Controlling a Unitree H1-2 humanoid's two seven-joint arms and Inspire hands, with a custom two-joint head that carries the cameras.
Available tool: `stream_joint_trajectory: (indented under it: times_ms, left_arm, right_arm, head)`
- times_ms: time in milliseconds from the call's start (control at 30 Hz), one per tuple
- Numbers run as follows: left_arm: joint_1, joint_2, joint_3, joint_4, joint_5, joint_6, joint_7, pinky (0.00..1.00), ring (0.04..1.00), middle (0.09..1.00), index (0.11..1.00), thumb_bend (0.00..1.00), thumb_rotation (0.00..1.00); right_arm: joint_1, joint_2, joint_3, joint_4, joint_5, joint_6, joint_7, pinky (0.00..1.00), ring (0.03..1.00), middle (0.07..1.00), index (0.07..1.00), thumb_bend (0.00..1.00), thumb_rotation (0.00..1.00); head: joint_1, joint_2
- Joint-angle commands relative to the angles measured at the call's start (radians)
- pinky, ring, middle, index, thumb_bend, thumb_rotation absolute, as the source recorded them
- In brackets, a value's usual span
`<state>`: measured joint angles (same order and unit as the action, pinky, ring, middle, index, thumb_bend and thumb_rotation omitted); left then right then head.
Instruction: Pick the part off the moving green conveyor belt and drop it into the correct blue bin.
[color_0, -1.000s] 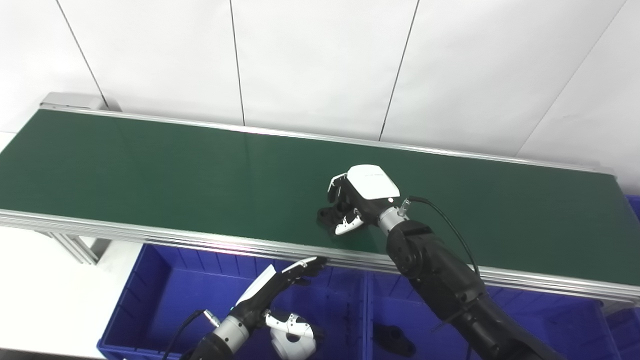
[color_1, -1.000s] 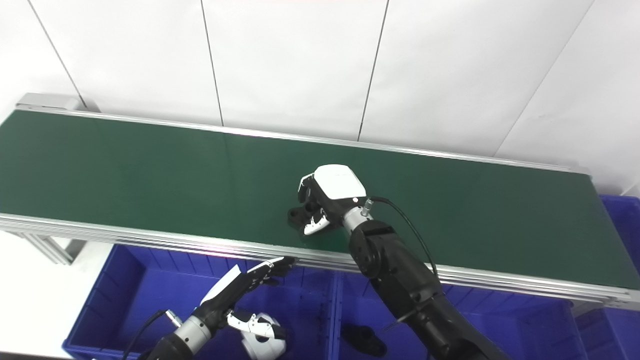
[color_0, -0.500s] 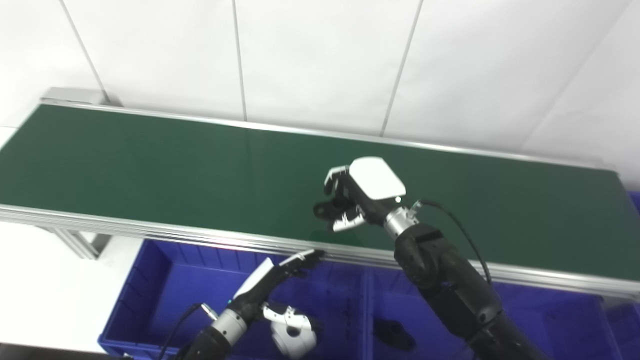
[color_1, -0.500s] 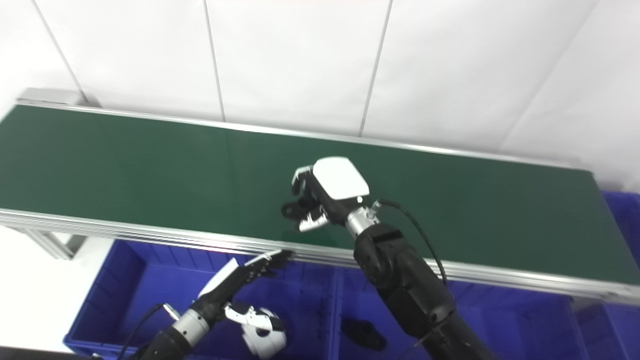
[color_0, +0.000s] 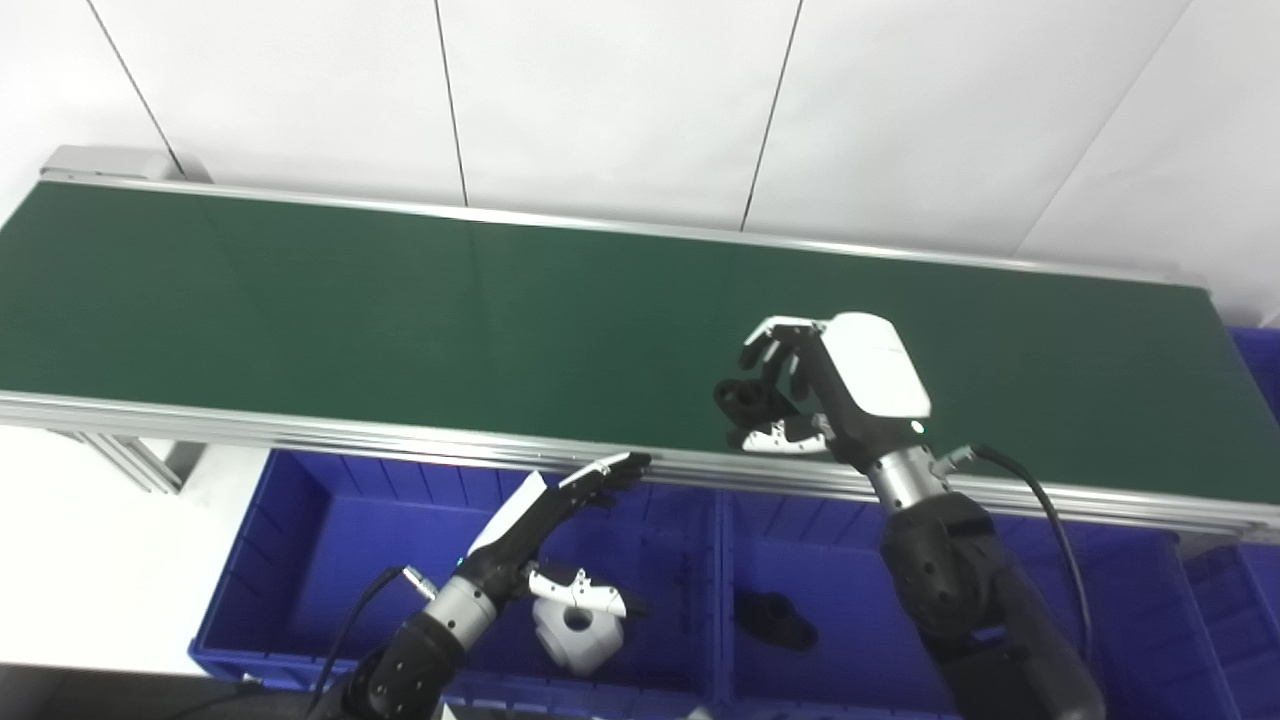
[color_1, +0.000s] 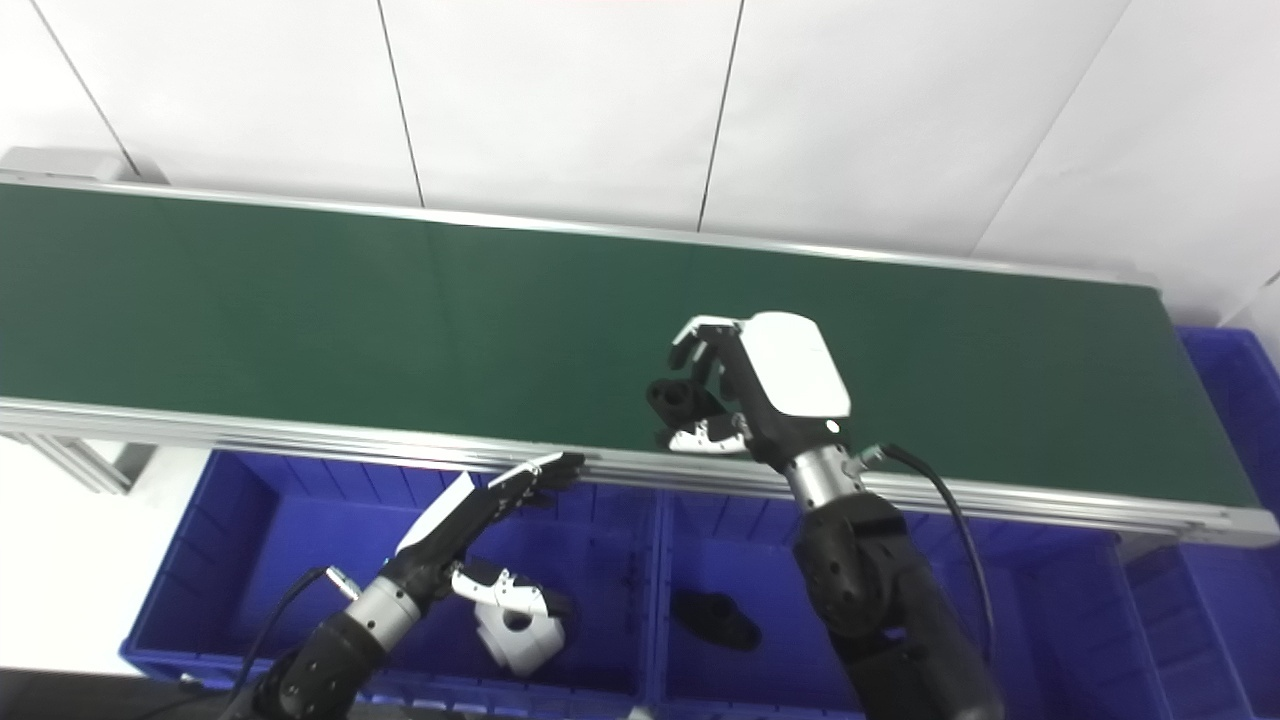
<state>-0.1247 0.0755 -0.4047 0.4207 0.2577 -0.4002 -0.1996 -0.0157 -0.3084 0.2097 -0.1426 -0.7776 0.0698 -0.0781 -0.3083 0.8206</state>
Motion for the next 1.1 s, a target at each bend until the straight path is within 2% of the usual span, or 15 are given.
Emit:
stream_joint_trajectory:
  times_ms: [0, 33, 100, 133, 233, 400, 567, 633, 667, 700, 733, 800, 833, 1000, 1067]
  left_arm:
    - [-0.007, -0.006, 0.009, -0.039, -0.014, 0.002, -0.009, 0.81, 0.869, 0.889, 0.887, 0.71, 0.35]
    - [-0.007, -0.008, 0.011, -0.043, -0.017, 0.003, -0.011, 0.81, 0.865, 0.887, 0.886, 0.71, 0.35]
    - [-0.007, -0.010, 0.013, -0.049, -0.016, 0.007, -0.015, 0.80, 0.861, 0.885, 0.885, 0.71, 0.34]
    - [-0.007, -0.011, 0.013, -0.052, -0.014, 0.011, -0.016, 0.80, 0.861, 0.884, 0.885, 0.71, 0.34]
    - [-0.011, -0.015, 0.011, -0.061, -0.009, 0.033, -0.024, 0.80, 0.864, 0.886, 0.885, 0.72, 0.37]
    - [-0.017, -0.028, 0.007, -0.068, -0.002, 0.051, -0.022, 0.81, 0.868, 0.886, 0.886, 0.71, 0.36]
    - [-0.022, -0.038, 0.005, -0.059, 0.019, 0.054, -0.013, 0.80, 0.866, 0.886, 0.886, 0.73, 0.39]
    - [-0.022, -0.040, 0.004, -0.059, 0.025, 0.054, -0.010, 0.79, 0.856, 0.883, 0.886, 0.71, 0.39]
    - [-0.021, -0.041, 0.004, -0.059, 0.026, 0.054, -0.009, 0.78, 0.856, 0.884, 0.887, 0.71, 0.38]
    - [-0.021, -0.041, 0.003, -0.061, 0.027, 0.058, -0.010, 0.78, 0.856, 0.885, 0.888, 0.71, 0.39]
    - [-0.021, -0.042, 0.003, -0.061, 0.027, 0.061, -0.011, 0.78, 0.857, 0.886, 0.889, 0.71, 0.39]
    - [-0.020, -0.042, 0.002, -0.060, 0.031, 0.062, -0.010, 0.79, 0.861, 0.888, 0.892, 0.72, 0.41]
    - [-0.018, -0.041, 0.002, -0.063, 0.035, 0.064, -0.010, 0.79, 0.861, 0.887, 0.892, 0.72, 0.42]
    - [-0.011, -0.041, 0.004, -0.072, 0.039, 0.068, -0.010, 0.79, 0.861, 0.889, 0.893, 0.72, 0.41]
    - [-0.009, -0.039, 0.004, -0.076, 0.039, 0.066, -0.010, 0.79, 0.861, 0.888, 0.893, 0.72, 0.41]
  right_arm:
    - [0.008, 0.005, -0.017, -0.018, 0.002, -0.038, -0.044, 0.21, 0.295, 0.392, 0.517, 0.52, 0.00]
    - [0.039, 0.013, -0.031, 0.001, 0.021, -0.039, -0.062, 0.21, 0.291, 0.421, 0.505, 0.52, 0.00]
    - [0.089, 0.027, -0.055, 0.038, 0.057, -0.044, -0.089, 0.21, 0.287, 0.453, 0.493, 0.52, 0.00]
    - [0.107, 0.033, -0.065, 0.054, 0.072, -0.047, -0.099, 0.22, 0.299, 0.405, 0.512, 0.52, 0.00]
    - [0.148, 0.048, -0.095, 0.117, 0.098, -0.040, -0.127, 0.22, 0.304, 0.395, 0.514, 0.52, 0.00]
    - [0.170, 0.050, -0.130, 0.208, 0.162, -0.077, -0.155, 0.26, 0.348, 0.404, 0.516, 0.52, 0.00]
    - [0.176, 0.041, -0.133, 0.273, 0.201, -0.111, -0.163, 0.28, 0.372, 0.412, 0.516, 0.52, 0.00]
    - [0.178, 0.033, -0.125, 0.287, 0.218, -0.106, -0.131, 0.44, 0.533, 0.484, 0.494, 0.52, 0.00]
    - [0.178, 0.027, -0.119, 0.290, 0.219, -0.104, -0.121, 0.55, 0.635, 0.622, 0.496, 0.51, 0.07]
    - [0.177, 0.020, -0.111, 0.292, 0.218, -0.105, -0.113, 0.62, 0.694, 0.694, 0.497, 0.51, 0.10]
    - [0.174, 0.010, -0.101, 0.294, 0.214, -0.105, -0.102, 0.65, 0.716, 0.718, 0.497, 0.51, 0.11]
    - [0.174, 0.000, -0.088, 0.280, 0.210, -0.096, -0.085, 0.74, 0.804, 0.811, 0.727, 0.61, 0.08]
    - [0.177, 0.000, -0.085, 0.267, 0.209, -0.084, -0.081, 0.76, 0.830, 0.838, 0.772, 0.62, 0.11]
    - [0.194, 0.038, -0.102, 0.213, 0.247, -0.070, -0.085, 0.80, 0.913, 0.938, 0.893, 0.69, 0.28]
    - [0.204, 0.062, -0.110, 0.190, 0.270, -0.078, -0.091, 0.82, 0.944, 0.986, 0.926, 0.73, 0.30]
  head:
    - [0.001, 0.001]
    - [0.022, 0.018]
    - [0.036, 0.022]
    - [0.036, 0.022]
    - [0.068, 0.043]
    - [0.144, 0.060]
    - [0.159, 0.064]
    - [0.161, 0.065]
    - [0.161, 0.065]
    - [0.159, 0.063]
    - [0.159, 0.063]
    - [0.157, 0.063]
    - [0.157, 0.063]
    - [0.159, 0.061]
    - [0.159, 0.062]
